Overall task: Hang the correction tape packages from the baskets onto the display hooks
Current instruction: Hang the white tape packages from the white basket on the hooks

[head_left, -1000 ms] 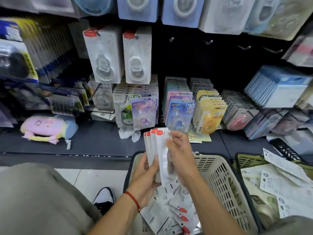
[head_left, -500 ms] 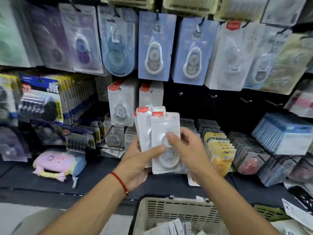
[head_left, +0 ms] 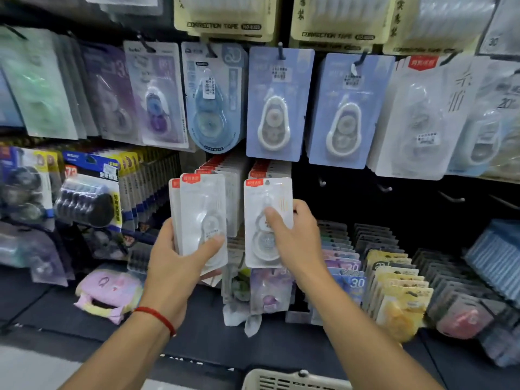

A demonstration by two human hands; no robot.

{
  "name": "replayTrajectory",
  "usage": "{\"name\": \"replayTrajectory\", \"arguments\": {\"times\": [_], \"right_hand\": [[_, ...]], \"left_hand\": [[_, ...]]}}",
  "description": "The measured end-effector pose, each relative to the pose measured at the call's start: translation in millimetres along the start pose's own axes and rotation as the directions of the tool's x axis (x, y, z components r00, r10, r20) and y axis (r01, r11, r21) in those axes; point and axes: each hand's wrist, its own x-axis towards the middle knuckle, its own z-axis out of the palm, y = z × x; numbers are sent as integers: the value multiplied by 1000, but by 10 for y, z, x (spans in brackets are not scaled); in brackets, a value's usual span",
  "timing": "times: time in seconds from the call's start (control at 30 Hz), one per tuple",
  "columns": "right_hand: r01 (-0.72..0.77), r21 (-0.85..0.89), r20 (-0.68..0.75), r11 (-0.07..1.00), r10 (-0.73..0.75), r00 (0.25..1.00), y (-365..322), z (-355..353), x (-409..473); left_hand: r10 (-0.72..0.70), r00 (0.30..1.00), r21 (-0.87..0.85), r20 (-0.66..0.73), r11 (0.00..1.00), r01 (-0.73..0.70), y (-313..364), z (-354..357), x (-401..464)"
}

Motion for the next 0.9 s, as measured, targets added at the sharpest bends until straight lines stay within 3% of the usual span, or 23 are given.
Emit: {"name": "replayTrajectory", "arguments": {"times": [0.3, 0.47, 0.67, 0.8, 0.9], "right_hand": [[-46, 13, -62, 999, 47, 997, 24, 66, 77], [16, -275, -60, 961, -34, 998, 58, -21, -163], [5, -10, 139, 1000, -3, 990, 9, -109, -438], [-70, 95, 43, 993, 66, 997, -14, -261, -509], [-47, 69, 17, 997, 46, 999, -8, -473, -530]], "left_hand": [[-19, 1000, -21, -11, 1000, 19, 84, -5, -48], [-72, 997, -89, 40, 993, 75, 128, 101, -113], [-211, 942, -152, 262, 955, 256, 135, 389, -255], [-268, 900, -160, 343, 928, 337, 112, 620, -370], [-304, 878, -198, 368, 897, 394, 95, 736, -420]]}}
